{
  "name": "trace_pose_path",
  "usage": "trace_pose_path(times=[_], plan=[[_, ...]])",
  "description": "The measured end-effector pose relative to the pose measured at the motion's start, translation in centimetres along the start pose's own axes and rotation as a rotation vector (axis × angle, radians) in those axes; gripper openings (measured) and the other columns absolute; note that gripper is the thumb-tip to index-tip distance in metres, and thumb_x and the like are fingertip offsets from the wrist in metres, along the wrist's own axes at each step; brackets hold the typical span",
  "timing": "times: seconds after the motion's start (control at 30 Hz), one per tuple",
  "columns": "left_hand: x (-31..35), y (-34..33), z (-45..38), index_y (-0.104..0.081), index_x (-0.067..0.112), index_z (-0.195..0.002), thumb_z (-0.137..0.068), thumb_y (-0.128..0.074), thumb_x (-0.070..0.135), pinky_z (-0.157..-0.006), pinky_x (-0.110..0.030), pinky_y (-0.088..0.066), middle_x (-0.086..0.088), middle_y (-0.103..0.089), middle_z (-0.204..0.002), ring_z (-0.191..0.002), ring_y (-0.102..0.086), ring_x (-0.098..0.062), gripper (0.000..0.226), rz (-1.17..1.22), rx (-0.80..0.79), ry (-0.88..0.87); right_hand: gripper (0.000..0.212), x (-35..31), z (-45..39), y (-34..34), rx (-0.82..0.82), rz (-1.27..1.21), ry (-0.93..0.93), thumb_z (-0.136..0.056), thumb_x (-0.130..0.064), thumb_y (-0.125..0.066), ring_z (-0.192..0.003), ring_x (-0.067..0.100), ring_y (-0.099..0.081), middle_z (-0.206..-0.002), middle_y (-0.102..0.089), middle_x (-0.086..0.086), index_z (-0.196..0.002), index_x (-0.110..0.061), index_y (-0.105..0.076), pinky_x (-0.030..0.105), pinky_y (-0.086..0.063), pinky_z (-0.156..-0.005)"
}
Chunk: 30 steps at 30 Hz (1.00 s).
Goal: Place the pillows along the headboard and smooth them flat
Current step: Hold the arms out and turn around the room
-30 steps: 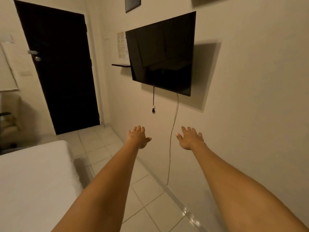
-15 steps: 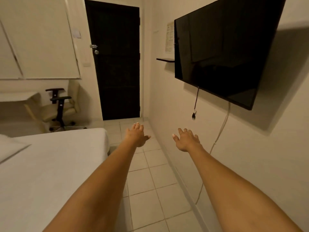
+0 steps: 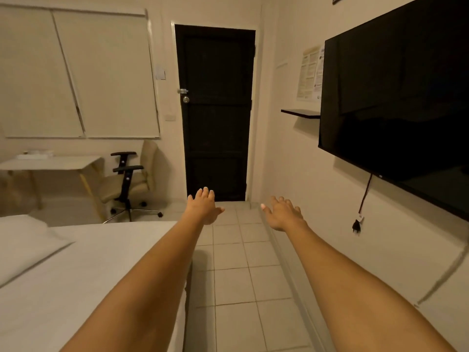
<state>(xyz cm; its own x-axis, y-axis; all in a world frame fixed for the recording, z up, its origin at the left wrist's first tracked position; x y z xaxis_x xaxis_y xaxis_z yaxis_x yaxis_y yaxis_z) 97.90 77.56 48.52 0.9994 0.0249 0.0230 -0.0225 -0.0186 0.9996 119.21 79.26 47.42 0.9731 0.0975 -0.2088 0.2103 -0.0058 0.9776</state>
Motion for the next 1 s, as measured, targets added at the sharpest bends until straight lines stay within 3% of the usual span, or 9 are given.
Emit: trace_pose_path(times=[0.5, 0.77, 1.0], plan=[[-4.8, -0.1, -25.9, -0.006, 0.010, -0.155, -0.099, -0.033, 0.051, -0.120, -0.050, -0.009, -0.011, -0.002, -0.163, -0.151, -0.002, -0.029, 0.074, 0.025, 0.015, 0.130, 0.062, -3.2, -29.2, -0.4, -0.012, 0.025, 0.129, -0.101, -0.049, -0.021, -0.149, 0.029, -0.014, -0.161, -0.018, 0.011, -0.154, -0.017, -0.014, 0.049, -0.021, -0.118], [-9.5, -0.1, -37.5, -0.007, 0.009, -0.155, -0.099, -0.034, 0.050, -0.122, -0.052, -0.008, -0.011, -0.002, -0.163, -0.151, -0.001, -0.028, 0.075, 0.061, 0.009, 0.212, 0.063, -7.7, -42.8, -1.8, -0.032, 0.004, 0.220, -0.101, -0.050, -0.020, -0.150, 0.029, -0.005, -0.162, -0.009, 0.011, -0.155, -0.020, -0.009, 0.050, -0.012, -0.121], [-13.9, -0.9, -50.3, -0.008, 0.010, -0.155, -0.098, -0.035, 0.051, -0.121, -0.052, -0.009, -0.011, -0.004, -0.163, -0.151, -0.002, -0.028, 0.075, 0.059, 0.019, 0.201, 0.063, -10.7, -55.7, -3.0, -0.013, -0.009, 0.223, -0.101, -0.051, -0.021, -0.150, 0.029, -0.004, -0.163, -0.009, 0.010, -0.155, -0.020, -0.010, 0.050, -0.012, -0.120]])
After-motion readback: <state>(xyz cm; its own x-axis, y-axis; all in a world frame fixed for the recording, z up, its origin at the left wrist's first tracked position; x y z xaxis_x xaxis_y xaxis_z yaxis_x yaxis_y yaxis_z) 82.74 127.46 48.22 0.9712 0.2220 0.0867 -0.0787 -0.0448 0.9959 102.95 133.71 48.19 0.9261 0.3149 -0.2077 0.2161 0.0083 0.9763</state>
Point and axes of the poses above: each hand's wrist, its own z-axis away from the middle knuckle, its own y-axis out of the back of the hand, x = y × z, the point moved 10 cm from there along -z, towards the middle knuckle
